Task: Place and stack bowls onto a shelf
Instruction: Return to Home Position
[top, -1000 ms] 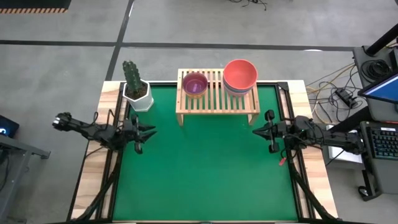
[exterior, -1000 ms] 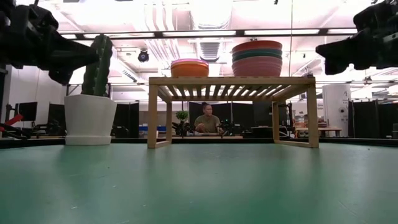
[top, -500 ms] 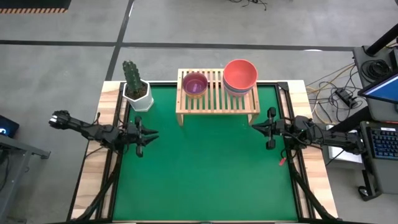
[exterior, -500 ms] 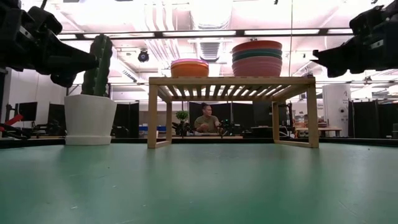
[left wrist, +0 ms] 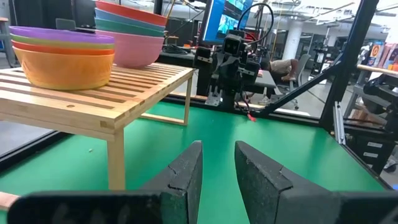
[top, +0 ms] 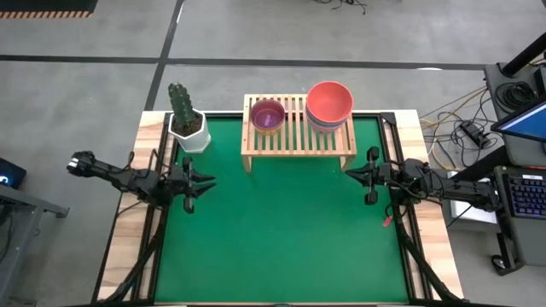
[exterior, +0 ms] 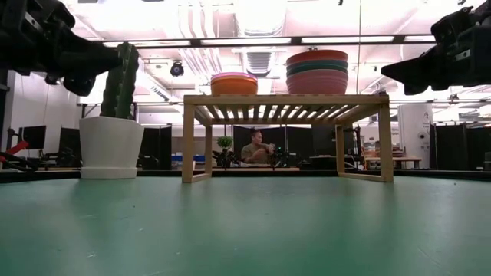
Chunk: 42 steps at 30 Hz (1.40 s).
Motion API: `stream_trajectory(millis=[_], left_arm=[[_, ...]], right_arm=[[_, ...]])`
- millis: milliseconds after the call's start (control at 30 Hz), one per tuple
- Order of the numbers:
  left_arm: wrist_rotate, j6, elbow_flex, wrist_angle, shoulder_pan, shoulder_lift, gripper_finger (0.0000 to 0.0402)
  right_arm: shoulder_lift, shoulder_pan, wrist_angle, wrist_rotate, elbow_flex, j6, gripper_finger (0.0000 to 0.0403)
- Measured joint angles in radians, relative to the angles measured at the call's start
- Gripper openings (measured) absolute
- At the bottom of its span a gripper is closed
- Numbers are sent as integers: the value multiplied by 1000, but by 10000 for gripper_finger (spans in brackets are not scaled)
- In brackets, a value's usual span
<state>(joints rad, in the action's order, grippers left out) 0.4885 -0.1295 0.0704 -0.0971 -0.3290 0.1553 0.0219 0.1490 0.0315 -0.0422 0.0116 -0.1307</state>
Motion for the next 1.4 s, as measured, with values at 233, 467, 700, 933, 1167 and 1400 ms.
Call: stream_trajectory(millis=[233,467,700,933,1167,1400], left_arm=[[0,28,0,0,0,14,77],[14,314,0,1,0,27,77],[14,319,0,1,0,34,77],[14,319,0,1,0,33,77],[14,319,0,1,0,33,77],[14,319,0,1,0,33,77]], right_arm=[[0,0,1,0,0,0,9],[0,0,2,0,-1,0,9],[0,0,2,0,-1,0,9],[0,0,2,0,-1,0,9],[0,0,2,0,-1,0,9],[0,0,2,0,-1,0,9]])
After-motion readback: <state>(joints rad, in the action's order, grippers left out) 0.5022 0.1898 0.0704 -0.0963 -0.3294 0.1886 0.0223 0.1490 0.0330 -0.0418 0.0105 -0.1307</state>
